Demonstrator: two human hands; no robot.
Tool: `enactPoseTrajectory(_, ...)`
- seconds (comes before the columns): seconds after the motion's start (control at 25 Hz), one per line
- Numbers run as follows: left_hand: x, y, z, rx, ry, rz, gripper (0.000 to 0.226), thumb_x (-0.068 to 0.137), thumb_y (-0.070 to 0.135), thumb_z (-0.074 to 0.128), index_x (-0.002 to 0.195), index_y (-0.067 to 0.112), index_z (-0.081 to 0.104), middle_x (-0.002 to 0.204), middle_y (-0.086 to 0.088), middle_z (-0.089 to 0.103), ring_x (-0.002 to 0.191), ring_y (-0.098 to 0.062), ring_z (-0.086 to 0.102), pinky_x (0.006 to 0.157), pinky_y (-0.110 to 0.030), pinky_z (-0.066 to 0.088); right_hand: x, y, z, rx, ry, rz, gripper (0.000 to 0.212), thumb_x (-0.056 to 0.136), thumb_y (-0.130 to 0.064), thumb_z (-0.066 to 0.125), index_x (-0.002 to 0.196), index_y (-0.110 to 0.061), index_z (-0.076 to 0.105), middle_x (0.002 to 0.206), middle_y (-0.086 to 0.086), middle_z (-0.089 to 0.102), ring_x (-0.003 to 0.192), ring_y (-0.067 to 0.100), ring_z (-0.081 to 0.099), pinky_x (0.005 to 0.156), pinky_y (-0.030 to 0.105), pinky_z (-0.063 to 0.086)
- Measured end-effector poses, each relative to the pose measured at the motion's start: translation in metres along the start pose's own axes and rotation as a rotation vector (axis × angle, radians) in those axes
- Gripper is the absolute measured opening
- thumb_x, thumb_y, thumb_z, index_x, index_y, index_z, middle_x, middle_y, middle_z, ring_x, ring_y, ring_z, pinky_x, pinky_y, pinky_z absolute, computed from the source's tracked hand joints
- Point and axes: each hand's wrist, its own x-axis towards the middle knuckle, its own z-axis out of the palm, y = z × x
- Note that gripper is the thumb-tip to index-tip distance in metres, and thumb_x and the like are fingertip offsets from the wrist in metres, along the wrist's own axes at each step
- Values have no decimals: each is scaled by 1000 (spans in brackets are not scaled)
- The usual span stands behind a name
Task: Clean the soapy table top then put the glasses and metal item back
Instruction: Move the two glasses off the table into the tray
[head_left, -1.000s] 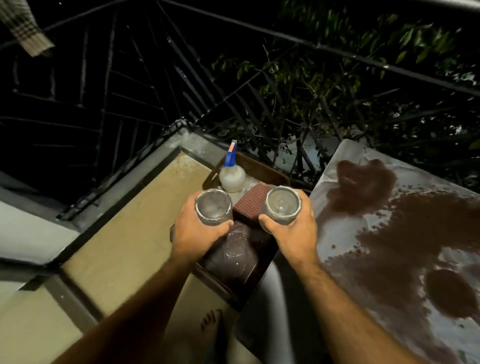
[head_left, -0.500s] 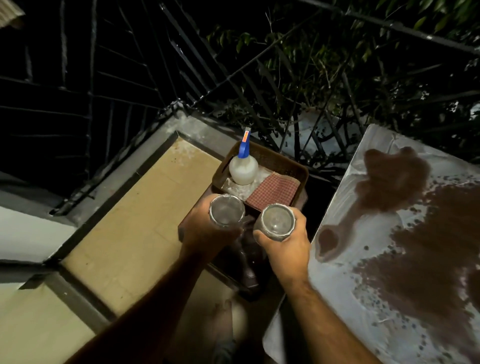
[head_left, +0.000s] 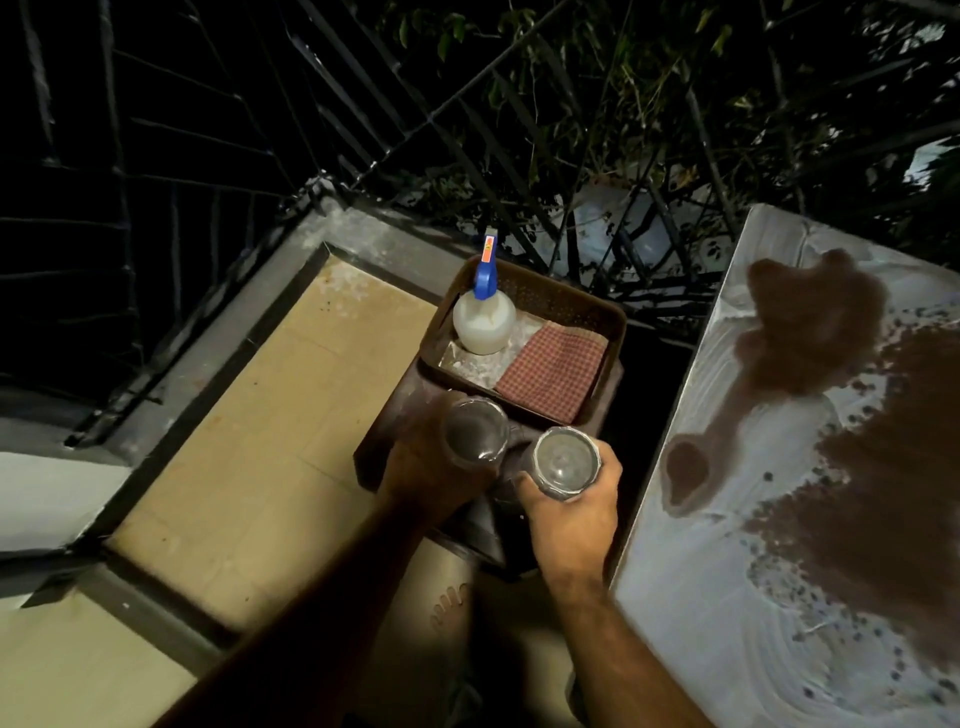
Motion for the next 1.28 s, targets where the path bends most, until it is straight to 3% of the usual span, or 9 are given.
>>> enactPoseTrajectory(0.08, 0, -7, 9, 28, -37, -22, 93, 69, 38, 91, 143, 0, 49, 142, -17, 57, 133, -33, 54, 109, -51, 45, -2, 9, 6, -34, 48, 27, 89, 58, -19, 93, 131, -34, 43, 127, -9, 44, 108, 5, 50, 84, 13, 40)
enactPoseTrajectory(0.24, 1, -13, 28, 102, -71, -10, 97, 70, 51, 84, 147, 6, 46, 150, -13, 50, 143, -29, 43, 119, -45, 34, 0, 22, 14, -76, 91, 56, 91, 62, -16, 92, 137, -28, 42, 133, -4, 42, 116, 14, 50, 91, 29, 46)
enactPoseTrajectory(0.32, 0, -15, 38, 137, -69, -21, 98, 70, 46, 86, 148, 5, 45, 155, -14, 46, 147, -29, 38, 122, -41, 30, 4, 25, 17, -70, 93, 60, 89, 64, -15, 90, 138, -27, 43, 134, -2, 44, 117, 16, 51, 91, 31, 47)
enactPoseTrajectory(0.52, 6, -21, 55, 42, -42, -155, 90, 69, 37, 87, 147, 16, 47, 148, -6, 54, 138, -24, 48, 106, -23, 29, 13, 31, 23, -67, 109, 108, 85, 67, -13, 89, 138, -23, 44, 134, -1, 48, 119, 20, 53, 96, 39, 50)
enactPoseTrajectory(0.68, 9, -28, 63, 4, -55, -195, 82, 73, 35, 86, 145, 16, 49, 143, -6, 58, 132, -24, 54, 98, -23, 36, 19, 34, 27, -65, 89, 148, 85, 68, -9, 86, 139, -23, 43, 132, -2, 49, 119, 19, 53, 97, 40, 50)
enactPoseTrajectory(0.96, 14, -32, 69, 12, -108, -135, 81, 82, 33, 81, 147, 1, 44, 145, -14, 55, 134, -26, 53, 109, -32, 44, 22, 38, 33, -118, 25, 132, 85, 71, -15, 87, 141, -24, 41, 139, -1, 47, 123, 18, 51, 94, 26, 44)
enactPoseTrajectory(1.08, 16, -32, 70, 9, -87, -107, 79, 80, 23, 83, 143, -4, 46, 140, -18, 57, 129, -30, 57, 104, -29, 46, 23, 39, 33, -111, 17, 148, 86, 70, -14, 87, 141, -24, 40, 139, -2, 47, 123, 17, 50, 93, 22, 41)
enactPoseTrajectory(1.16, 14, -31, 69, 39, -78, -103, 78, 79, 22, 84, 141, -10, 47, 137, -23, 58, 125, -35, 59, 102, -36, 50, 23, 38, 33, -111, 12, 156, 87, 69, -13, 87, 141, -25, 40, 139, -2, 46, 124, 17, 50, 93, 21, 40)
enactPoseTrajectory(1.28, 10, -31, 70, 143, -21, -5, 76, 67, 19, 93, 123, -18, 59, 115, -33, 69, 101, -44, 72, 82, -43, 62, 24, 37, 34, -129, 21, 160, 87, 69, -14, 87, 142, -25, 40, 140, -2, 47, 126, 18, 50, 95, 23, 40)
